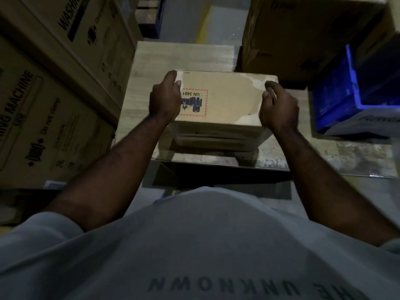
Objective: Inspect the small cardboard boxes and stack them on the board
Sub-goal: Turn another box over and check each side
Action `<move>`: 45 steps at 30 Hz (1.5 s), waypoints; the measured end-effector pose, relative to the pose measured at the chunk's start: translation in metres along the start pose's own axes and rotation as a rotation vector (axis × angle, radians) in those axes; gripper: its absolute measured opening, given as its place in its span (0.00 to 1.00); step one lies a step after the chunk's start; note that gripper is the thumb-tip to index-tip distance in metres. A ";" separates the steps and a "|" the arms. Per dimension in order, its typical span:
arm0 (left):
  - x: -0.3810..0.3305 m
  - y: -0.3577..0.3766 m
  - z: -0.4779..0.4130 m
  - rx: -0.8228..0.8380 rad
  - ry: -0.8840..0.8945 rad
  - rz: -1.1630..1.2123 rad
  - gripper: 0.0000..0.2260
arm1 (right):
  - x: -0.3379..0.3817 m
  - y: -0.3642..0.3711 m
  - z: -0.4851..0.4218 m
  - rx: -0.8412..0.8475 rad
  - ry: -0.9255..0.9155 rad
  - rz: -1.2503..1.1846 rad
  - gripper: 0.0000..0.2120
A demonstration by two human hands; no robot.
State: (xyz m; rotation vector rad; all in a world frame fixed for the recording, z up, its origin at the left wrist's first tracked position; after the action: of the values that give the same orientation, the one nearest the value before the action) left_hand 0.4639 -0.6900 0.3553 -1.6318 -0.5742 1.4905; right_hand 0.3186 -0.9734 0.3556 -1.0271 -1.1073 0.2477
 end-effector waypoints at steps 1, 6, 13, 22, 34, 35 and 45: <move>0.002 0.001 0.000 -0.009 -0.009 0.022 0.12 | -0.001 0.001 0.001 -0.002 -0.009 -0.013 0.19; 0.007 0.002 0.002 -0.025 -0.011 0.145 0.17 | -0.009 0.005 0.003 0.001 0.005 -0.129 0.20; 0.024 -0.001 0.007 -0.122 -0.167 0.427 0.19 | -0.015 0.002 0.003 0.031 -0.011 -0.268 0.20; 0.069 0.031 0.087 0.052 -0.054 0.549 0.18 | -0.067 0.026 0.062 0.042 0.124 -0.808 0.24; 0.078 0.067 0.085 0.426 -0.187 0.399 0.22 | -0.090 0.058 0.086 0.102 0.206 -0.674 0.15; 0.080 0.068 0.084 0.429 -0.192 0.391 0.22 | -0.091 0.059 0.086 0.103 0.188 -0.668 0.15; 0.078 0.053 0.072 0.300 -0.131 0.250 0.20 | -0.085 0.058 0.065 0.158 0.024 -0.371 0.19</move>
State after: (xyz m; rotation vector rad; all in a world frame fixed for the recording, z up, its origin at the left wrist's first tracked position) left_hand 0.3994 -0.6381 0.2704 -1.4164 -0.2056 1.7811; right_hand 0.2419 -0.9593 0.2619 -0.6679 -1.2130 0.0236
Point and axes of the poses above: each hand's wrist, its own z-axis away from the middle knuckle, its own y-axis out of the palm, x = y × z, the point moved 5 cm from there along -z, towards the middle knuckle, and after that the axes turned 10 degrees about x, right-handed, at the moved point
